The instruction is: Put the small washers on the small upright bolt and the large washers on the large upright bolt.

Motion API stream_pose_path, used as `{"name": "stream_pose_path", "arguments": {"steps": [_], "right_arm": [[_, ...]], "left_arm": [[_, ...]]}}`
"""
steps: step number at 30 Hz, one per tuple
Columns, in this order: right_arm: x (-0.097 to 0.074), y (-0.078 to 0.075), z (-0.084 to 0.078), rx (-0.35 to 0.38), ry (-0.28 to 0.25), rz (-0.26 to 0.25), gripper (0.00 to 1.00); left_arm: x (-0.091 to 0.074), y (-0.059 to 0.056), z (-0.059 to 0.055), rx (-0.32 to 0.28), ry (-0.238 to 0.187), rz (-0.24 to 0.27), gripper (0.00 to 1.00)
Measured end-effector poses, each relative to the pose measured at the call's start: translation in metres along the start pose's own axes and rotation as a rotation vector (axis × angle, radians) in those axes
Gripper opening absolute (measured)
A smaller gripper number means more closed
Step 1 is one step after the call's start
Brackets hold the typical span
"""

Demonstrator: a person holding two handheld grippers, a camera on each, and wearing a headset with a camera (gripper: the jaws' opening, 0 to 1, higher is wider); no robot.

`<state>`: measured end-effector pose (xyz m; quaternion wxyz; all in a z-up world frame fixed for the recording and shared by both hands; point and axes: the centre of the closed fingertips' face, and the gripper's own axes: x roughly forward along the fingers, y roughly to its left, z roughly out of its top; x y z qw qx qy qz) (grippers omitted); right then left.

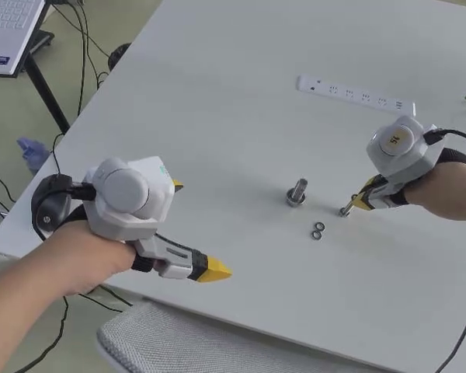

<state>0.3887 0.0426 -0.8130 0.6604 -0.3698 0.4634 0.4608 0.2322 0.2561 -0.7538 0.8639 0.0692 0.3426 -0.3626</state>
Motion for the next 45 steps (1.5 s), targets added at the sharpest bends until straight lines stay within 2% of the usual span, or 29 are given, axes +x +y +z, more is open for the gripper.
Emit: {"name": "stream_pose_path", "arguments": {"steps": [9,11,21,32,45], "right_arm": [[0.005,0.001,-0.002,0.002,0.003,0.009,0.12],[0.007,0.002,-0.003,0.000,0.005,0.010,0.12],[0.018,0.002,-0.006,-0.004,0.004,0.012,0.12],[0.029,0.007,-0.007,-0.029,0.025,0.030,0.12],[0.041,0.002,-0.014,-0.043,0.048,0.028,0.12]], "left_arm": [[0.000,-0.006,-0.004,-0.005,0.007,-0.007,0.97],[0.001,-0.006,-0.007,-0.005,0.022,-0.009,0.97],[0.002,-0.005,-0.006,-0.018,0.013,-0.007,0.95],[0.001,-0.006,-0.013,-0.034,0.030,-0.008,0.93],[0.003,-0.004,-0.013,-0.048,0.032,-0.012,0.91]]}}
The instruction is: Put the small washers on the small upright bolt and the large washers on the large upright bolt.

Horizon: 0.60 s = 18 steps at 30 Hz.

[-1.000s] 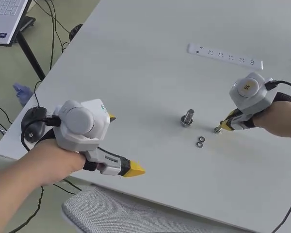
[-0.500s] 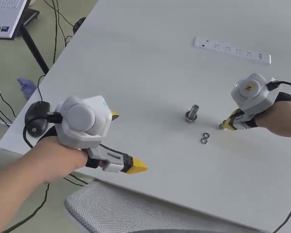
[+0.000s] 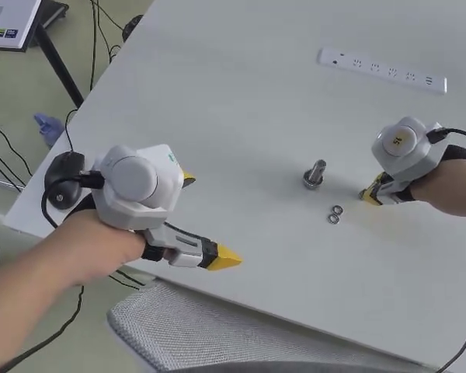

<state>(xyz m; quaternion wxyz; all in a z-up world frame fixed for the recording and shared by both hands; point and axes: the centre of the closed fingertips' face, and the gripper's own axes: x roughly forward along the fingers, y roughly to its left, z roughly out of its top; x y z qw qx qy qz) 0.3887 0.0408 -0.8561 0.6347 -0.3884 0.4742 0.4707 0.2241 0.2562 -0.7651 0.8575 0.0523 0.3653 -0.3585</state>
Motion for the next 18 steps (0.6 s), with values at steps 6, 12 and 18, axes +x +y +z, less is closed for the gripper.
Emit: {"name": "stream_pose_path", "arguments": {"steps": [6,12,18], "right_arm": [[0.0023,-0.0015,-0.0017,0.022,-0.009,0.008,0.12],[0.0035,-0.0005,-0.0021,0.015,-0.007,0.010,0.13],[0.0038,0.0003,-0.0024,0.007,-0.005,0.012,0.13]], "left_arm": [[0.0016,0.0010,-0.0010,-0.001,0.004,-0.003,0.91],[0.0024,0.0004,-0.0021,-0.003,0.007,-0.005,0.90],[0.0014,-0.0009,-0.0018,0.001,0.008,-0.005,0.89]]}}
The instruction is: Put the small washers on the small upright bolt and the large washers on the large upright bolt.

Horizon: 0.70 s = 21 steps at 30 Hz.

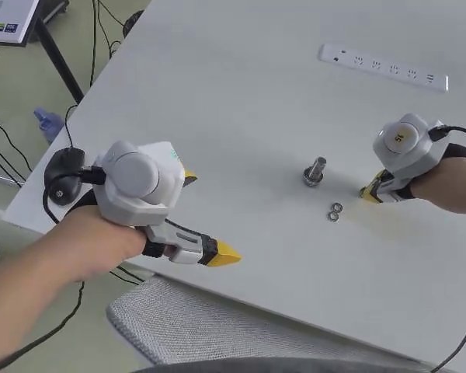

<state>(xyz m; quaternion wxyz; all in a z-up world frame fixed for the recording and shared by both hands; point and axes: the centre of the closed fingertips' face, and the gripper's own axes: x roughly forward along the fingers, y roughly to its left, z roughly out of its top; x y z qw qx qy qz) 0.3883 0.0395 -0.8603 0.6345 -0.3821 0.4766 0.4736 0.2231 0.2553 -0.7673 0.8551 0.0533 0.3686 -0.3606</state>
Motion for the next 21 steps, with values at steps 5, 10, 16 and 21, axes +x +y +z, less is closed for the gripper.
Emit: {"name": "stream_pose_path", "arguments": {"steps": [5,10,16,21], "right_arm": [[-0.0003,-0.0001,0.0019,-0.003,-0.009,-0.004,0.15],[-0.0005,0.0010,0.0017,0.001,-0.004,0.007,0.20],[-0.0028,-0.0001,0.0021,-0.001,-0.009,0.005,0.23],[-0.0069,0.0010,0.0025,-0.009,-0.011,0.008,0.25]], "left_arm": [[-0.0017,-0.0006,-0.0016,0.000,0.003,0.003,0.88],[-0.0032,-0.0022,-0.0042,-0.002,0.005,0.004,0.88],[-0.0051,-0.0032,-0.0047,-0.005,0.001,0.007,0.88],[-0.0065,-0.0050,-0.0051,-0.002,0.001,0.011,0.88]]}}
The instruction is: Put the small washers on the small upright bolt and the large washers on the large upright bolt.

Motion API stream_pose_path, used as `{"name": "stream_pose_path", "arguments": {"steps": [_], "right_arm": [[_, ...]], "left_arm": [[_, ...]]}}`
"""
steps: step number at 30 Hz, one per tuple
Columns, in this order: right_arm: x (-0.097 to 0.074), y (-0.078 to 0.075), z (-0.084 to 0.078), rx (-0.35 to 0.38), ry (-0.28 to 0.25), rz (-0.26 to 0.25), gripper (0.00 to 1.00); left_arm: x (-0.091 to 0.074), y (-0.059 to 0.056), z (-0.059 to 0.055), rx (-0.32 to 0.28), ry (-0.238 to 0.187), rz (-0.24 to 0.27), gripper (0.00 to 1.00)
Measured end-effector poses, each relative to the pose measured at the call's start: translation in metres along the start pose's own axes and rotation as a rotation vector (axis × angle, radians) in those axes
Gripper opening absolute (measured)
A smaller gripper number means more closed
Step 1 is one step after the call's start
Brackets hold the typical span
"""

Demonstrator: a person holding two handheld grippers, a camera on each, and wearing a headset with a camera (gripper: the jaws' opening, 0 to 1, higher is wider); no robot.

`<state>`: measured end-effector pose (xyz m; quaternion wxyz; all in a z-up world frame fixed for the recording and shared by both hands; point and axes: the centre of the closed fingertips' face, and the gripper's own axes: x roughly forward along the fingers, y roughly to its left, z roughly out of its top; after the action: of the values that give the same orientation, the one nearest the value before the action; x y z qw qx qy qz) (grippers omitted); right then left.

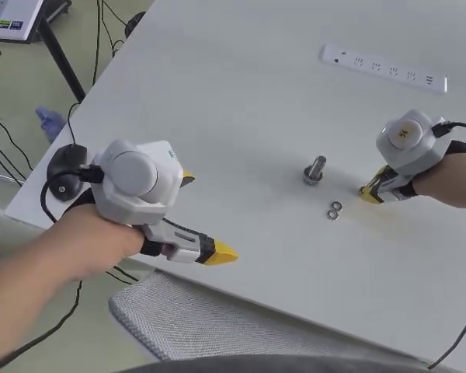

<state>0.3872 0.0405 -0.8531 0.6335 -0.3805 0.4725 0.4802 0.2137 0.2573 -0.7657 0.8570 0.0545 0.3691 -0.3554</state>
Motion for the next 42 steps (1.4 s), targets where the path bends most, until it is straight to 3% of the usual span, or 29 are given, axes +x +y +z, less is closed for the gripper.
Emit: {"name": "stream_pose_path", "arguments": {"steps": [5,9,14,22,27,33,42], "right_arm": [[-0.010,0.001,0.006,0.015,-0.021,0.008,0.27],[-0.020,0.001,0.009,-0.010,-0.015,0.000,0.27],[-0.030,0.002,0.015,-0.005,-0.031,-0.004,0.27],[-0.041,0.010,0.015,-0.034,-0.023,-0.015,0.29],[-0.046,0.012,0.017,-0.033,-0.035,-0.027,0.29],[-0.052,0.023,0.022,-0.045,-0.063,-0.039,0.29],[-0.047,0.043,0.015,-0.045,-0.060,-0.009,0.29]], "left_arm": [[-0.002,0.000,0.001,0.009,0.002,0.006,0.87],[-0.008,-0.001,0.008,0.012,-0.009,0.012,0.86],[-0.011,0.001,0.018,0.020,-0.037,0.026,0.88],[-0.017,-0.003,0.024,0.027,-0.072,0.026,0.95],[-0.019,-0.004,0.025,0.050,-0.059,0.027,0.98],[-0.021,-0.006,0.031,0.043,-0.083,0.014,1.00],[-0.019,-0.010,0.027,0.042,-0.084,0.016,0.99]]}}
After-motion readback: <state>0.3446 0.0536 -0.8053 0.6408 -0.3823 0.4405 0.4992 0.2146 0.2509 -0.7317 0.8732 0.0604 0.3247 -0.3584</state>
